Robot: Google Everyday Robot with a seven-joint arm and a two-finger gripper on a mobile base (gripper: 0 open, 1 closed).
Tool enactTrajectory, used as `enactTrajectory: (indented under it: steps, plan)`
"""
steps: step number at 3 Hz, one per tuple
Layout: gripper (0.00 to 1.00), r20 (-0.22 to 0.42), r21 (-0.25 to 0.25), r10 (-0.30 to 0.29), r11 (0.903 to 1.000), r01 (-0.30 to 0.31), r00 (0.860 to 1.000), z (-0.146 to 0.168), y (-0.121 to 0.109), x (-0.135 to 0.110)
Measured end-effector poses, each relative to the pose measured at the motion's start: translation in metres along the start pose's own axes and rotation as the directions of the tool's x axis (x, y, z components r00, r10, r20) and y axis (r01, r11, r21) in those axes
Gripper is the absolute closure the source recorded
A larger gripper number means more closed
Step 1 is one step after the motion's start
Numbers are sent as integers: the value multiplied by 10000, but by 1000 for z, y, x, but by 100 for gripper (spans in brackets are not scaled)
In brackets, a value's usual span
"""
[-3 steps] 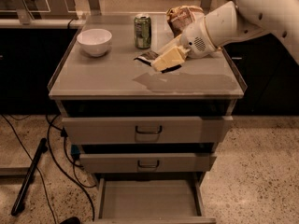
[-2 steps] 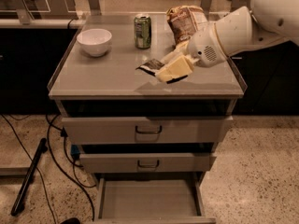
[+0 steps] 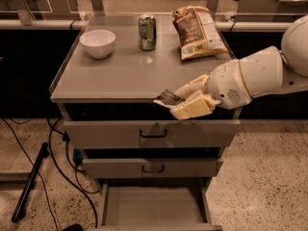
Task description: Place rxbar chocolate into bottom drawer
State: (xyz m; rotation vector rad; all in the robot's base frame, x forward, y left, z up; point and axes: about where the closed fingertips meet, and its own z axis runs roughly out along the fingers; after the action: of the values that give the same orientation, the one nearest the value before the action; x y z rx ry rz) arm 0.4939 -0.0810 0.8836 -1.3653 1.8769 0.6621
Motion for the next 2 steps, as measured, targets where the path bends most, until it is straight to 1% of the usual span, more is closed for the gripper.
enactTrajectory:
  steps: [1,2]
  plan:
    - [100,-251,-339,-23,9994,15,9997,19,3,28]
    - [100,-542,-707,46,9975,-84,9985,52,12,90]
